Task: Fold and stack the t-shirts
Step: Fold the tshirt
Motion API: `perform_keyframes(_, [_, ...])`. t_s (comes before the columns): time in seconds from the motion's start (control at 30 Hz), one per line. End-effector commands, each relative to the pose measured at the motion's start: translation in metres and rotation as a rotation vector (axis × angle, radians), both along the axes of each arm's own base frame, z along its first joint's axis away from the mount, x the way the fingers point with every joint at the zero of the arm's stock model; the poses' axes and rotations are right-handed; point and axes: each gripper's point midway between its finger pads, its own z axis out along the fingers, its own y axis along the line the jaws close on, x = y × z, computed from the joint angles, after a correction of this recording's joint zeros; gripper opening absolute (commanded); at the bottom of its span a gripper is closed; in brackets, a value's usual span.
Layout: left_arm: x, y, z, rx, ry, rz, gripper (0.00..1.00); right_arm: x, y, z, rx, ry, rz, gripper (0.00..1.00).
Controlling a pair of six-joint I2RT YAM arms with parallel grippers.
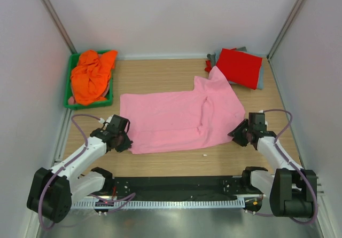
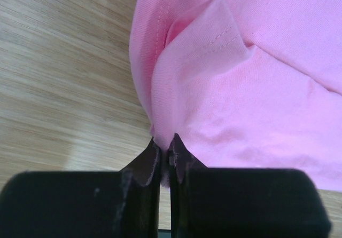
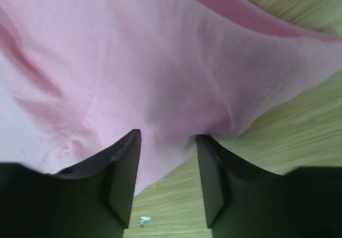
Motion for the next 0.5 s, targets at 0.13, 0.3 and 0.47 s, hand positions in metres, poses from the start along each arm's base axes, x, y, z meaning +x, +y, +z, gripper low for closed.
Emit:
perform_keyframes(0.13, [0.004,-0.002,0.002,0.0,0.0,0.002,0.0,0.002,0.009,-0.008,0.04,-0.019,0.046,0.02])
perform_keyframes(0.3, [0.001,-0.001,0.009,0.002,0.031,0.011,0.0,-0.021,0.0,0.011,-0.005,-0.009,-0.007,0.01])
perform_keyframes(0.47, [-0.009,0.001,0.025,-0.05,0.021,0.063,0.0,-0.044,-0.008,0.037,-0.014,-0.013,-0.115,0.01])
